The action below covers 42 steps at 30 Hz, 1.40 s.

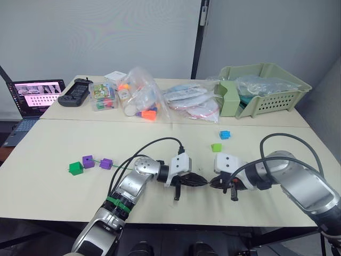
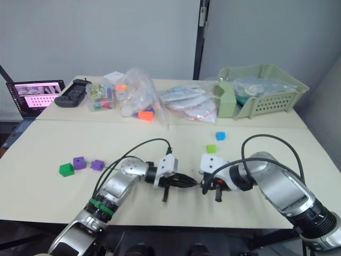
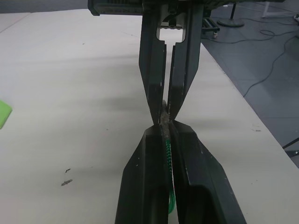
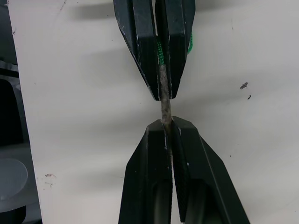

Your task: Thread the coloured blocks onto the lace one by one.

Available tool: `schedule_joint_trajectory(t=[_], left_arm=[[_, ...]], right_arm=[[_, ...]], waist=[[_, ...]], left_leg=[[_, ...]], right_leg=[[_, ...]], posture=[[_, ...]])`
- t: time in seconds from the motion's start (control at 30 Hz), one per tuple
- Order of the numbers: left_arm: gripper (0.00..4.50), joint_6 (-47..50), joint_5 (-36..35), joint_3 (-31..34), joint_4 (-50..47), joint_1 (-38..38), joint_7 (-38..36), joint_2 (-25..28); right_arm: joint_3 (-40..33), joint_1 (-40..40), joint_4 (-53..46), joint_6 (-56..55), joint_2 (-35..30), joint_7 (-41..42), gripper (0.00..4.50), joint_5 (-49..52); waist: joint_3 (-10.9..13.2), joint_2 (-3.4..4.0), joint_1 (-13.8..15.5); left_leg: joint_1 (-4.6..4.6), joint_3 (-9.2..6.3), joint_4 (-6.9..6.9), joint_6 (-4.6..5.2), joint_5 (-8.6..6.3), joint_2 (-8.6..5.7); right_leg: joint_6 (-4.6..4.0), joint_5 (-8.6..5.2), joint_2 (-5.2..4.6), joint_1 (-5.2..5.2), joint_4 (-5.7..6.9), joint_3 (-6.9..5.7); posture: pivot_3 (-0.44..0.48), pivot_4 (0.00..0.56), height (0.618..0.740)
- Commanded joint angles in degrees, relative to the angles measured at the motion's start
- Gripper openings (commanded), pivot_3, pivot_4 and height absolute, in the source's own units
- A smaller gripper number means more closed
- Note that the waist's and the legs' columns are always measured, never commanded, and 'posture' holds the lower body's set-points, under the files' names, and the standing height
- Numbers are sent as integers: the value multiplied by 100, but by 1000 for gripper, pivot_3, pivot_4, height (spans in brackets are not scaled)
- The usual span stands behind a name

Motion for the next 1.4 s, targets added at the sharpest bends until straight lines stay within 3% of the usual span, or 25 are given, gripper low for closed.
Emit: schedule_joint_trajectory(t=[0.03,0.37,0.5,0.67,0.9,1.13,1.4], left_arm=[[0,-229,24,28,-82,-149,64,-56],[0,-258,-207,492,249,-418,122,42],[0,-280,-179,556,297,-396,81,141],[0,-228,-168,659,226,-322,168,264],[0,-54,-188,687,1,-170,224,324],[0,110,-173,656,-187,-75,292,272],[0,185,-141,623,-272,9,348,243]], right_arm=[[-460,0,-258,239,-77,-47,951,297],[-2090,570,-201,585,-525,-324,4396,889],[-2469,682,90,474,-311,-707,4473,906],[-2985,545,666,295,728,-1945,4473,715],[-3318,157,1825,-817,2091,-3583,4473,250],[-3342,-648,3835,-1904,2919,-4280,4473,71],[-3073,-1706,6304,-3314,3036,-4184,4473,-263]], waist=[[0,0,5],[0,0,68],[0,0,65],[0,0,60],[-1,2,55],[-2,3,1],[-2,5,-50]], left_leg=[[-1,0,0,0,0,0],[1,-1,-1,0,0,-1],[1,1,-1,0,0,-2],[1,0,-2,0,0,-1],[-1,2,-4,0,0,-5],[3,2,-6,0,1,-7],[5,1,-17,0,0,-9]], right_leg=[[0,0,0,0,0,0],[0,0,-1,2,-4,0],[0,0,-1,3,-4,2],[0,0,1,4,-3,3],[1,1,-2,-1,-1,6],[1,2,-3,2,2,6],[1,2,-5,-1,4,7]], posture=[[0,150,734],[0,150,734],[0,150,734],[0,150,734],[0,150,734],[0,150,734],[0,150,734]])
